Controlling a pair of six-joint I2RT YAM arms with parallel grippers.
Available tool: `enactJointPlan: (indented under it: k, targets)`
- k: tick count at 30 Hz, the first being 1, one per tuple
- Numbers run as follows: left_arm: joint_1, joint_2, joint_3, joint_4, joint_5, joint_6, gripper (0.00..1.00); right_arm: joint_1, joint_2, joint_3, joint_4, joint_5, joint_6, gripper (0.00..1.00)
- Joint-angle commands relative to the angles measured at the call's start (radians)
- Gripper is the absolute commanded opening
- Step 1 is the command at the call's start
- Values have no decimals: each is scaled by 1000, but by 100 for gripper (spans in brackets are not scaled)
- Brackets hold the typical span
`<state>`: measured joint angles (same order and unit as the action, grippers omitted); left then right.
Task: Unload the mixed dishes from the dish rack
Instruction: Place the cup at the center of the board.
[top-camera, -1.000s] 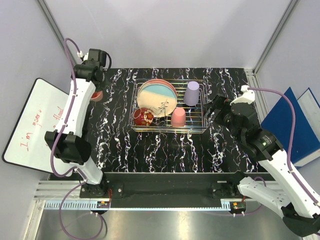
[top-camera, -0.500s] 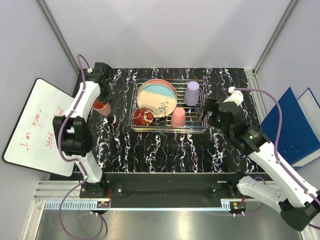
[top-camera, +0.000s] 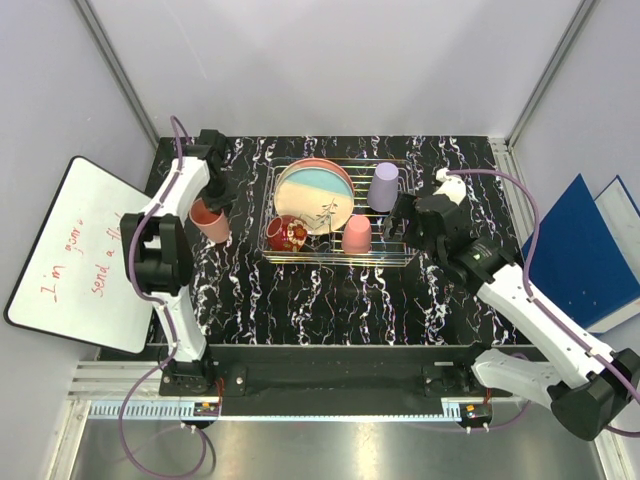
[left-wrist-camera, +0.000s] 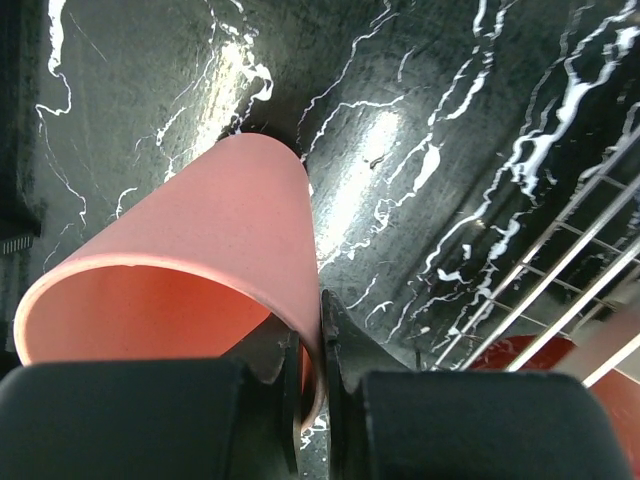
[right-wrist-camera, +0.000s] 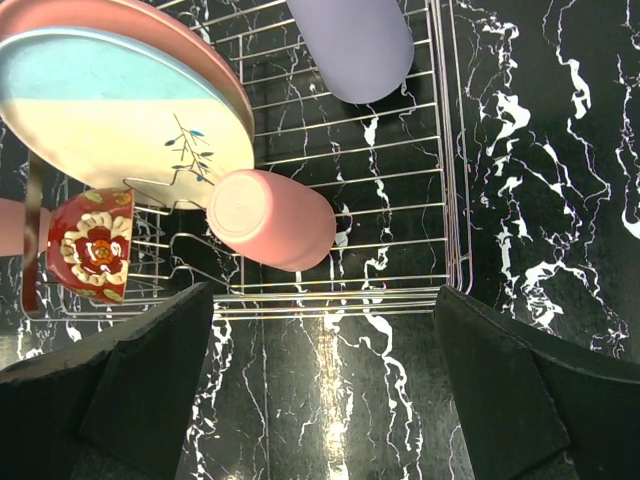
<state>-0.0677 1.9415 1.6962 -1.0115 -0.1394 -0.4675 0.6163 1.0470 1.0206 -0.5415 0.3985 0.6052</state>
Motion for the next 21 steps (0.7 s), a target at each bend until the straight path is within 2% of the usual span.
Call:
enactJointPlan:
  k: [1,2,4,5,7,8,11,17,18,19,20,21]
  targets:
    - [5,-9,54,-36,-19,7,6,0,13,35,49,-13,15,100]
    - [6,-10,59,-36,-22,10,11,2,16,35,51,-15,15,100]
    - [8,-10,74,-38,-16,10,15,0,18,35,51,-13,11,100]
    - [8,-10,80,-39,-16,12,23,0,19,35,52,-13,13,100]
    - [8,-13,91,-44,-19,10,31,0,19,36,52,-16,13,100]
    - [8,-21,94,-44,-20,6,44,0,19,36,51,-18,15,100]
    - [8,-39,114,-50,-34,0,52,0,15,35,52,-16,11,100]
    - [5,-119,195,-61,-40,-39,55,0,24,52,45,13,-18,100]
    - [0,-160,207,-55,-42,-49,61,0,28,59,43,23,-36,100]
    - [-18,-192,214,-26,-43,-54,62,0,36,67,37,54,-44,100]
    - [-35,-225,214,-6,-55,-49,72,0,53,82,34,69,-51,100]
    - [-53,-255,206,20,-71,-42,74,0,62,88,28,83,-67,99]
